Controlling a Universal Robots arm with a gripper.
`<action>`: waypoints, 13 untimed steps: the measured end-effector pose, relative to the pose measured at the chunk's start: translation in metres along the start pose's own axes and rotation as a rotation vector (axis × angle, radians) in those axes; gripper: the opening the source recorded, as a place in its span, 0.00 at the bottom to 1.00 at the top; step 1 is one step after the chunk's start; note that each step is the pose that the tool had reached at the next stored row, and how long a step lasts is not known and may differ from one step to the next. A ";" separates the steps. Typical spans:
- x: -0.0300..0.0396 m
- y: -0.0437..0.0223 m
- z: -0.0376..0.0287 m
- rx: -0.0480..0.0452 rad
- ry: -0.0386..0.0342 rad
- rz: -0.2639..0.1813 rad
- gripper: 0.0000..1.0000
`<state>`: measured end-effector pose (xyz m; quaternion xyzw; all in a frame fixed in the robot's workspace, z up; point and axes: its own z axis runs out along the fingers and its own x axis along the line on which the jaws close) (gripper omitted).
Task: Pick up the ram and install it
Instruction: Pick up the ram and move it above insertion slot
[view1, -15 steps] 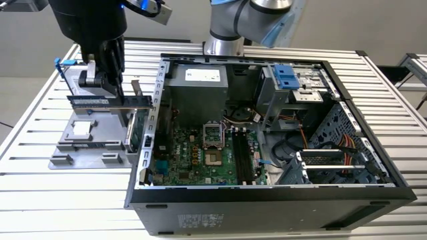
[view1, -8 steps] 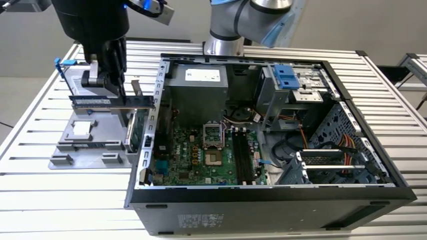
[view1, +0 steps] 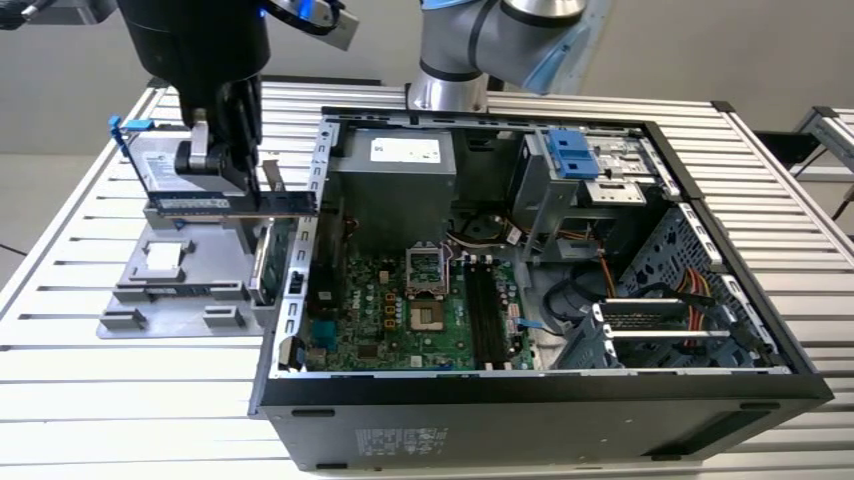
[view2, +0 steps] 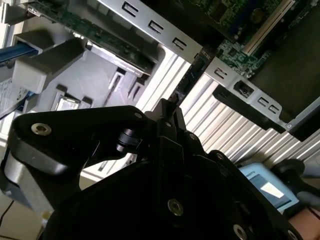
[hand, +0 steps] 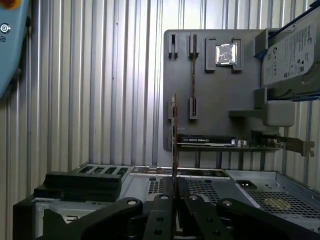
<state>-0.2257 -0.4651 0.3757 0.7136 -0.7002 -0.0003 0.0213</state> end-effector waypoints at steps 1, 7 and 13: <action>0.0000 -0.0011 -0.0001 -0.0001 0.0000 0.000 0.00; 0.0001 -0.0090 -0.0003 0.0000 0.0000 0.000 0.00; 0.0002 -0.0180 -0.0005 -0.0001 0.0000 0.000 0.00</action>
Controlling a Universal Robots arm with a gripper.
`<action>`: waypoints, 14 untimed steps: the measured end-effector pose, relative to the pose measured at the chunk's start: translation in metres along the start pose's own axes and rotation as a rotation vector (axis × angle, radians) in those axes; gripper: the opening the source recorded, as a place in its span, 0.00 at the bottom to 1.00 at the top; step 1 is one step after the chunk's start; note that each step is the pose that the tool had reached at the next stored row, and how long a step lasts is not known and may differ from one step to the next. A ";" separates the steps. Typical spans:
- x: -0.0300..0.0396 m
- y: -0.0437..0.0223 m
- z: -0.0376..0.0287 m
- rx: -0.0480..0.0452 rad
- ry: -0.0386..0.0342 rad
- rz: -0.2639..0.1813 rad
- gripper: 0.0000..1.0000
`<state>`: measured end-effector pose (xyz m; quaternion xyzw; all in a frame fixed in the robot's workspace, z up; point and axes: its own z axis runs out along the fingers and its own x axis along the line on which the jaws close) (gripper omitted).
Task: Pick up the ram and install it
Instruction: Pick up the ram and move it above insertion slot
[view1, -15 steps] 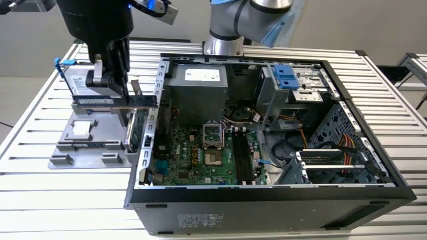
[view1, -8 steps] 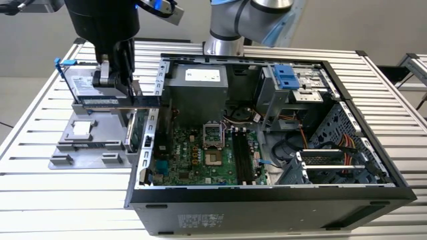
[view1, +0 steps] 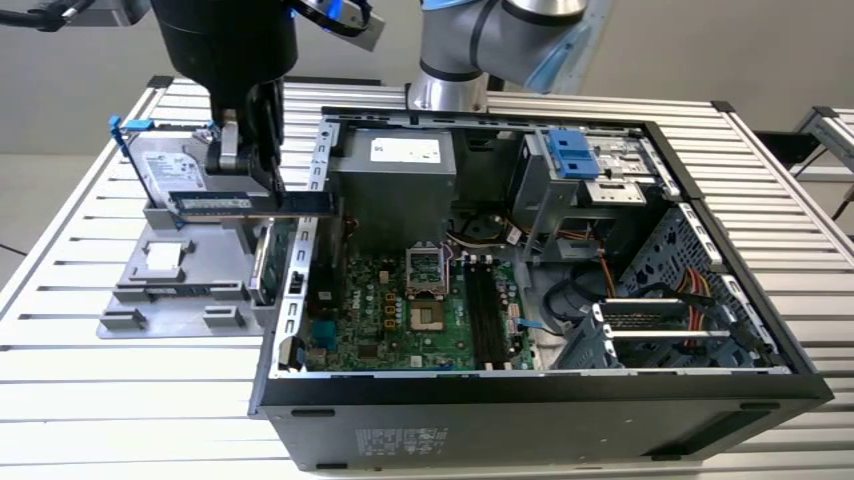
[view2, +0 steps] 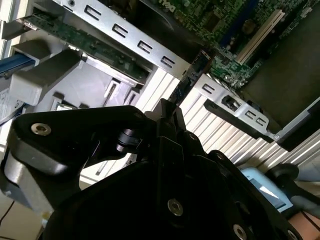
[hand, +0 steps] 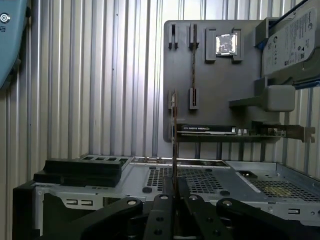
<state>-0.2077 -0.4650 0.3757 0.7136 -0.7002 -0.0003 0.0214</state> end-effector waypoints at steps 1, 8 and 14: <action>0.0000 -0.0017 0.0000 0.0000 0.0000 0.000 0.00; 0.0001 -0.0108 -0.0003 -0.0001 0.0001 0.000 0.00; 0.0002 -0.0174 -0.0005 0.0000 0.0001 0.000 0.00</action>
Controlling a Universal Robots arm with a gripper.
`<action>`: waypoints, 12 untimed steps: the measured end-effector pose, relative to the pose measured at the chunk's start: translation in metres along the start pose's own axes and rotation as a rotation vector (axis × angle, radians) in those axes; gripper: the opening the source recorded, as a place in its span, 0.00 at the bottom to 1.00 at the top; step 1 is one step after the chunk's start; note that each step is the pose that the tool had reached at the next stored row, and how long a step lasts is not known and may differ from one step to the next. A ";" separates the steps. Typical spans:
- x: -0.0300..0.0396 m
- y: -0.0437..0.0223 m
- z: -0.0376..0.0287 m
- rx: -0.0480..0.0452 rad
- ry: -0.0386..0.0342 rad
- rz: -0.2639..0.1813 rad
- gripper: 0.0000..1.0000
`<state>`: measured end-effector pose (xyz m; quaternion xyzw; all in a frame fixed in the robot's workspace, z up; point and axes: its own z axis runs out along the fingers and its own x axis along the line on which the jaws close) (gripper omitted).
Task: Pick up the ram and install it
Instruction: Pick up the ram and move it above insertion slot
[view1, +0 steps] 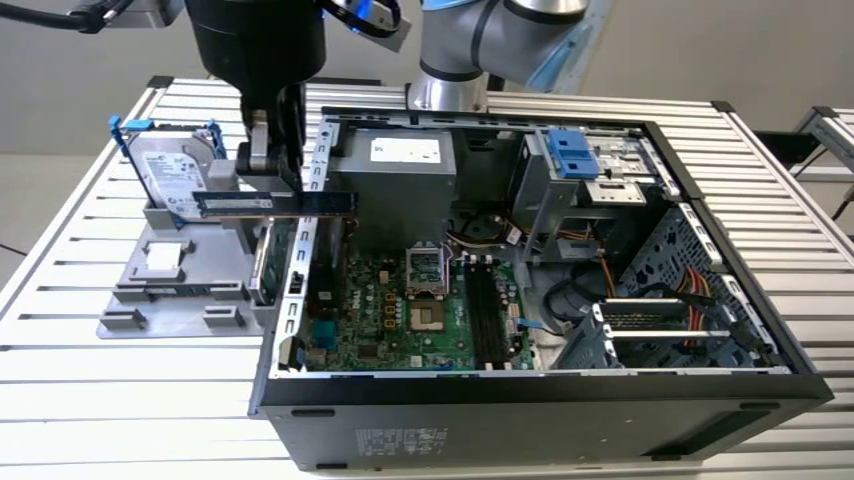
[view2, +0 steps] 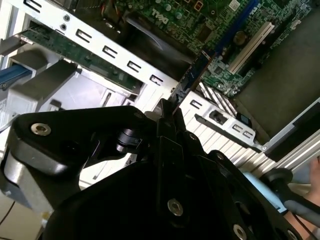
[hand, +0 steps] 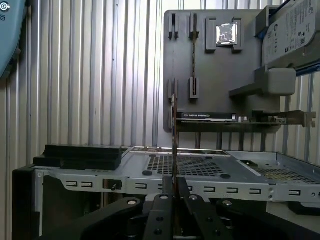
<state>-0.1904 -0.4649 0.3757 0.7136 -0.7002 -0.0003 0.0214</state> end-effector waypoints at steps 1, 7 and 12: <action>0.0000 -0.0009 0.0000 0.0000 0.0000 0.000 0.00; 0.0001 -0.0059 -0.0002 0.0000 0.0000 0.000 0.00; 0.0002 -0.0111 -0.0003 0.0000 0.0000 0.000 0.00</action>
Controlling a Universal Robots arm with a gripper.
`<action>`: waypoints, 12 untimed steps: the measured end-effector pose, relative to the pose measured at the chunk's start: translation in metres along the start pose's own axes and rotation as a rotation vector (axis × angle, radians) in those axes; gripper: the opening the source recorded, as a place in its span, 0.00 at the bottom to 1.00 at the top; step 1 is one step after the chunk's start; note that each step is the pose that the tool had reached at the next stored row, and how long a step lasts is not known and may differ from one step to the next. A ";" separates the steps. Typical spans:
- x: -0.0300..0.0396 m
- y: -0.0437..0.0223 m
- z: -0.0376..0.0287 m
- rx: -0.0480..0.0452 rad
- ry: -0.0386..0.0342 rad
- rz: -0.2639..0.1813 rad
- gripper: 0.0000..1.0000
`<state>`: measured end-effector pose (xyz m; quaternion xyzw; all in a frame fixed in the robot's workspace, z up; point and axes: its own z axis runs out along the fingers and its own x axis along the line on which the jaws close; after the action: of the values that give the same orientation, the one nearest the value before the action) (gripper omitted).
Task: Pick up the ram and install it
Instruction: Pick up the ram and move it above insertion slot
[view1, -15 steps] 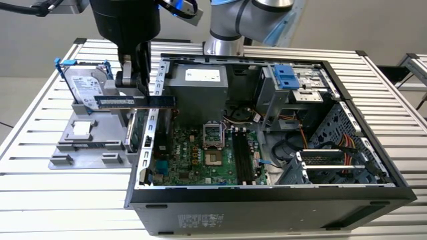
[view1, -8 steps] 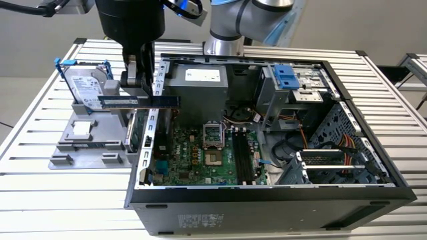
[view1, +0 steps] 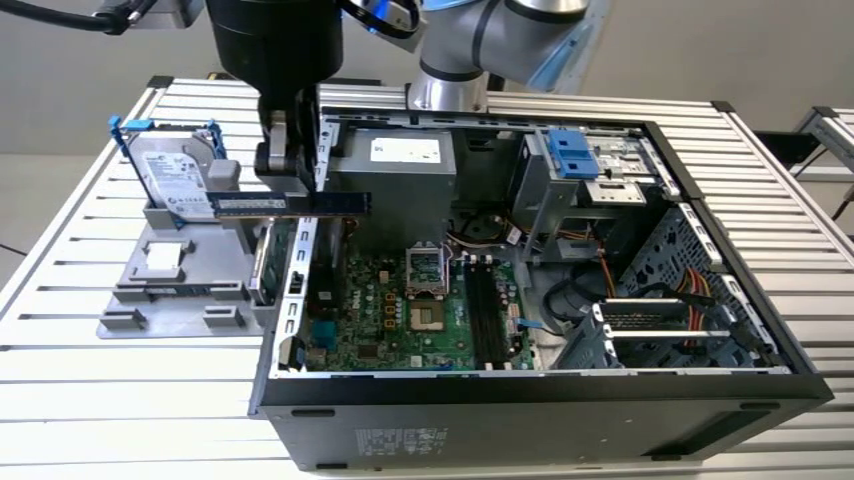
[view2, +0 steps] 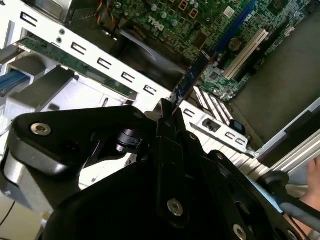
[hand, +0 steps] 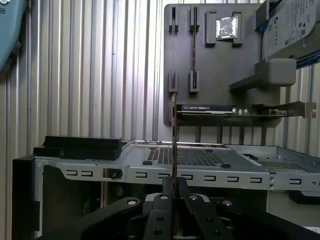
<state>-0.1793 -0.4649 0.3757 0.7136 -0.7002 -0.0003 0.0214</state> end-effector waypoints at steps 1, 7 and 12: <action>0.0000 -0.0011 -0.0001 0.0000 0.0001 0.000 0.00; 0.0001 -0.0073 -0.0002 0.0000 0.0000 0.000 0.00; 0.0002 -0.0126 -0.0004 0.0000 0.0000 0.000 0.00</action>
<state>-0.1667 -0.4648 0.3757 0.7136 -0.7002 -0.0003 0.0214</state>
